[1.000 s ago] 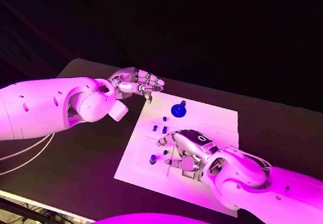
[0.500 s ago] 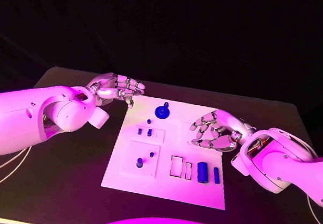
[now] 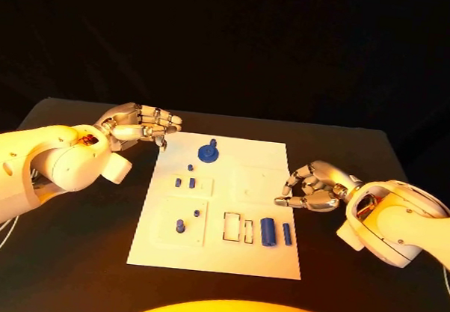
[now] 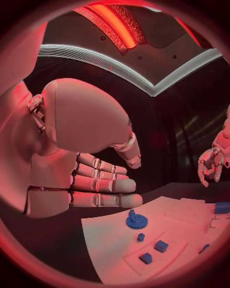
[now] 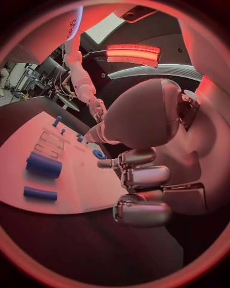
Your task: Assemble the parts on the task board
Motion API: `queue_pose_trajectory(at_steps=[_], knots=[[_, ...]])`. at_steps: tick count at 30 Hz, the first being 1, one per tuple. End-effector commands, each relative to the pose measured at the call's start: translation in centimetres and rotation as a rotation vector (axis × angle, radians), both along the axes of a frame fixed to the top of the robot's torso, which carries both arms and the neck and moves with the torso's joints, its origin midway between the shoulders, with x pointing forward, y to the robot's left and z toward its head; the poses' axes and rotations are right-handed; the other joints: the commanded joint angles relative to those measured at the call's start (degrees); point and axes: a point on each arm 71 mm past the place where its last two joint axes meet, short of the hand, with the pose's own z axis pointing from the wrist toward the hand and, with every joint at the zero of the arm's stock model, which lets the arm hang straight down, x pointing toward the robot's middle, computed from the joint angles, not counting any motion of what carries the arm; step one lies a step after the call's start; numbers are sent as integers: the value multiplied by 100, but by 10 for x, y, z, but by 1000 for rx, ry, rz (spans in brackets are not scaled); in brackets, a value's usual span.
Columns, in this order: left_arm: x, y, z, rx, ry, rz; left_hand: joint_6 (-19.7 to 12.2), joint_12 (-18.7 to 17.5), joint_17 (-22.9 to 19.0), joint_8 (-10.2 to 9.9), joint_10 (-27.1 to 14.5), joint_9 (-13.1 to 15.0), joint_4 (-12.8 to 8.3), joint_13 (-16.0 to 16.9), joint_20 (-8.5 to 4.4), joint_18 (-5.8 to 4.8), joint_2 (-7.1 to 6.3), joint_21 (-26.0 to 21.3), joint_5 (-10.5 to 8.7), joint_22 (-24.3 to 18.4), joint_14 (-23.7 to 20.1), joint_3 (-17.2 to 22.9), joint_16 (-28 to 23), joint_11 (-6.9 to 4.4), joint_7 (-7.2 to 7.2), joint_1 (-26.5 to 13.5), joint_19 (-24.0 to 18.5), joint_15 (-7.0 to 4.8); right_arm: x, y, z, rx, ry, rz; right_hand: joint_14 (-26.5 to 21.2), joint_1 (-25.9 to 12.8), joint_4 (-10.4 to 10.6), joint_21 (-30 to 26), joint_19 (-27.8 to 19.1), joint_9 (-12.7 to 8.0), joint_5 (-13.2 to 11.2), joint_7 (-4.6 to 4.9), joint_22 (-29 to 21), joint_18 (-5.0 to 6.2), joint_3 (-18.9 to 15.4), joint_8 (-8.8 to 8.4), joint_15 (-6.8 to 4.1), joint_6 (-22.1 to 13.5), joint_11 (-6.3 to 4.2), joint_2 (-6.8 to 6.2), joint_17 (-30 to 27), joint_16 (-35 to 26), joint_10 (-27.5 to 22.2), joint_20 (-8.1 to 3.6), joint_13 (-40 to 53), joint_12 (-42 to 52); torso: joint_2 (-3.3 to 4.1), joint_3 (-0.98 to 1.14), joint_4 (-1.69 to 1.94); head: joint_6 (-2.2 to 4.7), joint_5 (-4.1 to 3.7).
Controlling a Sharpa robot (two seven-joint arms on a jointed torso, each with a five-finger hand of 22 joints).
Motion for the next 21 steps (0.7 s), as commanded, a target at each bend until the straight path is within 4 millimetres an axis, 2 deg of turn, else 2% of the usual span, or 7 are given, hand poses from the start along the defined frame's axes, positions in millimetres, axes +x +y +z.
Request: queue_pose_trajectory(at_steps=[1,4,5,8,13,18,21], knots=[[-2,-3,1,-15,-2,-22,-36,15,-7,20,-38,8,39,7,16,93,24,-29,24,-7,-41,5,39,-10,176,-37,-9,-7,-6,-3,-12,-99,88,-25,467,-65,6,95,274,9,19,-36,1227,-91,-73,42,-33,29,-3,28,816,29,42,-5,395,56,0,-10,-8,-25,-42],[-2,-4,1,-16,-3,-25,-36,15,-7,20,-38,8,39,7,16,93,24,-29,24,-7,-41,5,39,-10,176,-37,-9,-7,-10,-3,-19,-124,116,-45,506,-135,7,347,353,16,23,-55,1288,-137,-139,88,-43,72,-18,69,1008,98,149,-12,594,164,1,-8,0,-48,-58],[-3,-4,2,-17,-3,-26,-43,28,-9,28,-40,8,41,7,17,93,21,-32,25,-10,-41,3,43,-11,175,-40,-8,-7,-11,-3,-22,-130,126,-50,510,-146,6,163,294,18,24,-60,1240,-100,-154,97,-47,81,-23,71,1024,104,164,-16,623,179,2,-8,2,-49,-64],[-3,-4,2,-17,-3,-27,-43,28,-9,28,-40,8,41,7,17,93,21,-32,25,-10,-41,3,43,-11,175,-40,-8,-7,-15,0,-26,-142,147,-56,535,-184,7,169,298,20,25,-72,1239,-100,-208,115,-58,104,-35,59,1141,146,239,-25,757,252,4,-5,5,-75,-86],[-4,-4,2,-18,-4,-27,-43,28,-9,28,-40,8,41,7,17,93,21,-32,25,-10,-41,3,43,-11,175,-40,-8,-7,-20,7,-34,-151,177,-53,547,-197,6,251,325,18,27,-74,1260,-116,-226,115,-61,103,-37,56,1204,167,277,-28,826,290,-2,-8,4,-77,-87],[-4,-3,2,-17,-3,-27,-43,28,-9,28,-40,8,41,7,17,93,21,-32,25,-10,-41,3,43,-11,175,-40,-8,-7,-25,16,-40,-150,198,-38,553,-209,7,284,336,14,28,-73,1268,-123,-242,109,-61,96,-37,52,1229,176,288,-30,847,301,2,0,14,-87,-125],[-4,-2,2,-16,-3,-23,-43,28,-9,28,-40,8,41,7,17,93,21,-32,25,-10,-41,3,43,-11,175,-40,-8,-7,-27,20,-41,-149,201,-28,552,-221,8,277,334,13,29,-75,1265,-121,-248,111,-61,102,-38,58,1225,175,280,-31,834,293,6,4,10,-84,-115]])
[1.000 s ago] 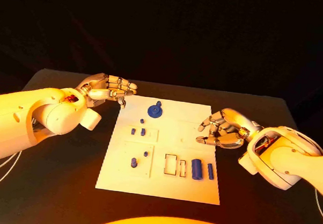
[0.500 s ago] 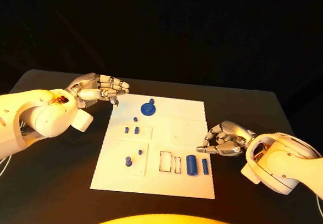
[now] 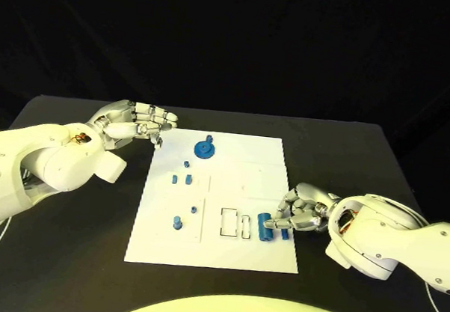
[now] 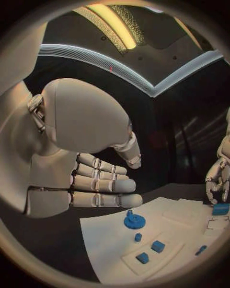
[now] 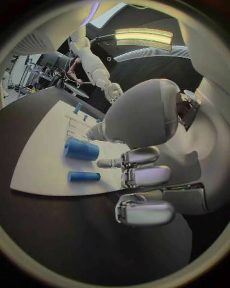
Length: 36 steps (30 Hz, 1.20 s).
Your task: Assemble the parts on the task board
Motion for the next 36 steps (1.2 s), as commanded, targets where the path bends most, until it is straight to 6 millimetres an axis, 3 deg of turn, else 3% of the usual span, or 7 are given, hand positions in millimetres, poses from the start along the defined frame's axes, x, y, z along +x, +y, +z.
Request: queue_pose_trajectory(at_steps=[1,26,36], knots=[[0,-1,1,-11,-4,-13,-43,28,-5,28,-40,9,41,7,17,93,21,-32,25,-5,-41,3,20,-11,175,-40,-8,-7,-3,3,-2,-29,15,13,532,-80,0,25,317,3,28,-5,1266,-30,-42,7,-41,35,-20,0,1228,26,218,-12,804,-5,4,8,-3,2,3],[-1,0,0,-8,4,-15,-51,56,-10,49,-45,10,53,7,19,93,36,-37,29,-11,-38,12,29,-12,174,-43,-3,-8,2,20,-22,-113,69,56,527,-419,9,32,315,5,44,-28,1265,-30,-131,48,-53,112,-37,4,1220,25,186,-21,775,-50,7,4,1,-48,19],[-1,0,0,-6,7,-17,-53,61,-11,52,-47,10,57,6,19,93,42,-38,30,-12,-38,16,30,-12,174,-43,-2,-9,1,25,-24,-88,63,35,529,-82,-32,64,322,8,17,-72,1272,-35,24,91,-86,192,-77,308,1236,28,209,-48,821,-50,-4,-2,0,-35,2]])
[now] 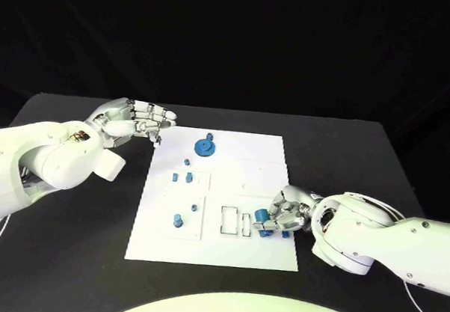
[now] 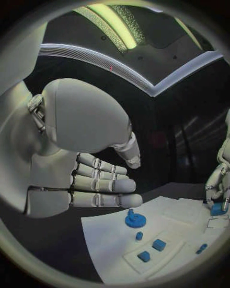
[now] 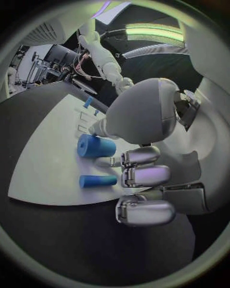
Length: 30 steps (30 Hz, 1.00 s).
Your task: Assemble the parts on the task board
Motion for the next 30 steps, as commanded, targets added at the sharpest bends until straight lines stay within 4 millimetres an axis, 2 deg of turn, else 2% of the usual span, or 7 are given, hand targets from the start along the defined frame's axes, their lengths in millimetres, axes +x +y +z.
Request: queue_pose_trajectory(at_steps=[1,4,8,20,26,30], knots=[[-1,-2,1,-9,3,-19,-53,35,-7,27,-47,6,41,6,19,93,19,-38,30,-7,-38,0,30,-12,174,-20,-2,-9,-6,1,-8,-5,34,-8,531,197,-2,38,307,-484,-3,-50,1277,-38,48,-15,-50,35,-63,117,1244,30,196,-33,835,-23,-7,-3,-2,13,-4],[-1,-2,1,-9,4,-18,-55,40,-8,31,-50,6,43,5,19,93,23,-39,31,-8,-38,4,32,-12,174,-19,-1,-9,-8,2,-6,33,36,-30,532,269,-6,42,308,-486,-4,-62,1278,-38,57,-7,-59,66,-74,156,1248,31,204,-40,847,-20,-6,1,-2,30,1],[-1,-2,0,-8,4,-18,-55,40,-8,31,-50,6,43,5,19,93,23,-39,31,-8,-38,4,32,-12,174,-19,-1,-9,-10,4,-2,76,37,-52,531,395,-14,46,309,-489,-3,-88,1279,-38,74,5,-76,129,-97,207,1244,29,205,-55,846,-30,-8,-4,-2,47,9],[0,-3,0,-7,5,-19,-59,47,-10,37,-55,6,40,4,18,94,24,-39,32,-9,-39,9,33,-13,173,-13,0,-10,-5,13,34,168,-13,-63,531,397,5,60,314,-492,-6,-93,1282,-41,69,7,-83,154,-103,237,1243,29,211,-61,855,-27,-6,-8,1,100,25],[0,-4,0,-8,5,-21,-59,47,-10,37,-55,6,40,4,18,94,24,-39,32,-9,-39,9,33,-13,173,-13,0,-10,-4,25,33,180,24,-35,529,378,12,35,305,-496,-9,-92,1276,-36,58,2,-85,157,-103,250,1235,26,207,-63,848,-34,2,-5,-2,124,52],[0,-4,0,-8,5,-22,-59,47,-10,37,-55,6,40,4,18,94,24,-39,32,-9,-39,9,33,-13,173,-13,0,-10,-3,36,28,180,53,-7,527,353,16,17,299,-500,-11,-92,1271,-33,44,-4,-86,159,-103,267,1227,23,196,-65,829,-51,0,-6,2,117,58]])
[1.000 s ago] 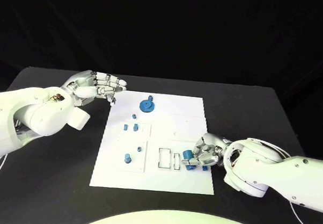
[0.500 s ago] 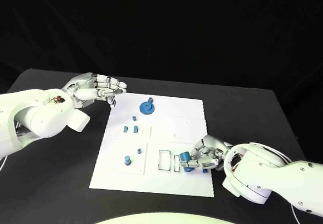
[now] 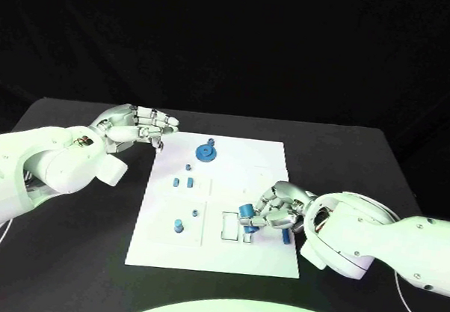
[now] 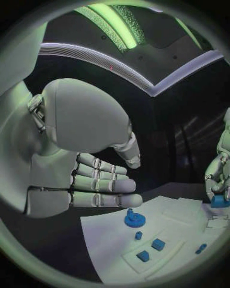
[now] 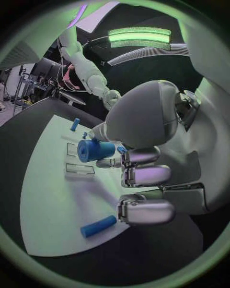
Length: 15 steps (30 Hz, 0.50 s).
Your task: Assemble the parts on the task board
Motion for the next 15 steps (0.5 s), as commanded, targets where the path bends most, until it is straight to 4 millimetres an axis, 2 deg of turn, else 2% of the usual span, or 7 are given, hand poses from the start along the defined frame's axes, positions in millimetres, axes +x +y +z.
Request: queue_pose_trajectory(at_steps=[1,7,15], knots=[[-1,-3,1,-10,0,-18,-39,24,-5,38,-34,7,25,4,18,94,24,-39,32,-5,-39,-7,34,8,192,-13,0,-10,-1,8,-6,13,52,33,526,-22,16,-36,297,-9,24,-10,1265,-32,-8,-6,-46,38,-41,60,1224,22,171,-23,822,-35,0,1,-2,-8,18],[-1,-3,1,-10,1,-20,-39,24,-5,38,-34,7,25,4,18,94,24,-39,32,-5,-39,-7,34,8,192,-13,0,-10,1,18,-13,-5,72,49,522,-67,14,-62,287,-16,19,-7,1258,-27,-55,-19,-46,36,-40,51,1207,16,161,-25,808,-52,5,6,7,-21,29],[-1,-4,1,-10,2,-23,-39,24,-5,38,-34,7,25,4,18,94,24,-39,32,-5,-39,-7,34,8,192,-13,0,-10,4,22,-18,-24,72,48,515,-125,15,-106,271,-21,18,-5,1246,-18,-115,-27,-44,37,-37,37,1179,6,138,-25,772,-85,-1,7,-6,-40,69]])
